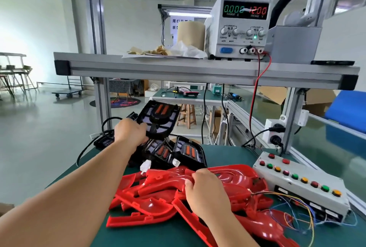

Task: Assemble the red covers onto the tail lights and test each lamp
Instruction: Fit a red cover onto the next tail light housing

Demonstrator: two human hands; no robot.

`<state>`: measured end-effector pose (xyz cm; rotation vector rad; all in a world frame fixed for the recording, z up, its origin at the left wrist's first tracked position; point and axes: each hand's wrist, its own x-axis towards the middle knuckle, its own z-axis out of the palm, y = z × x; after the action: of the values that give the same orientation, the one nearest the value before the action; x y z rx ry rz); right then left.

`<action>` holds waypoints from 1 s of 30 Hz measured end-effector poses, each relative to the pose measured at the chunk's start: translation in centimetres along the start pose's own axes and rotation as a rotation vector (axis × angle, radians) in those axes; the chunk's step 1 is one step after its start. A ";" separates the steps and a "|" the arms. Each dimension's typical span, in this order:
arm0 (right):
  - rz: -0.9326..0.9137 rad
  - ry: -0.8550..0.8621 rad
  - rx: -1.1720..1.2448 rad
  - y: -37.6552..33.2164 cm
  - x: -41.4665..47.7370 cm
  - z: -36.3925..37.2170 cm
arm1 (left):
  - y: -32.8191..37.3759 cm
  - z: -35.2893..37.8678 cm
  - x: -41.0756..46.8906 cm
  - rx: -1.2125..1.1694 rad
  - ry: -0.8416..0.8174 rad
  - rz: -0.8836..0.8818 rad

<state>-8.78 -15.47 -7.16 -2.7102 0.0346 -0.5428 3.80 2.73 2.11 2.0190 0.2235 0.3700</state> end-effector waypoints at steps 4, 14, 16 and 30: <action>-0.054 0.185 0.193 -0.6 0.6 -2.3 | 0.2 0.3 -3.6 -0.407 -0.137 -0.131; 0.403 0.329 0.981 -3.1 0.1 -5.4 | -2.4 3.0 -14.7 -0.669 -0.388 -0.114; 0.447 0.341 1.023 -2.8 -0.5 -5.9 | -2.8 2.4 -15.4 -0.736 -0.512 -0.166; 0.386 -0.268 1.395 2.7 -7.4 -7.5 | -5.3 -2.9 -14.5 -1.073 -0.958 -0.554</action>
<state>-18.35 -19.90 -4.44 -1.3275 0.0709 -0.0001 -10.79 2.99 -3.72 0.8349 -0.0419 -0.7077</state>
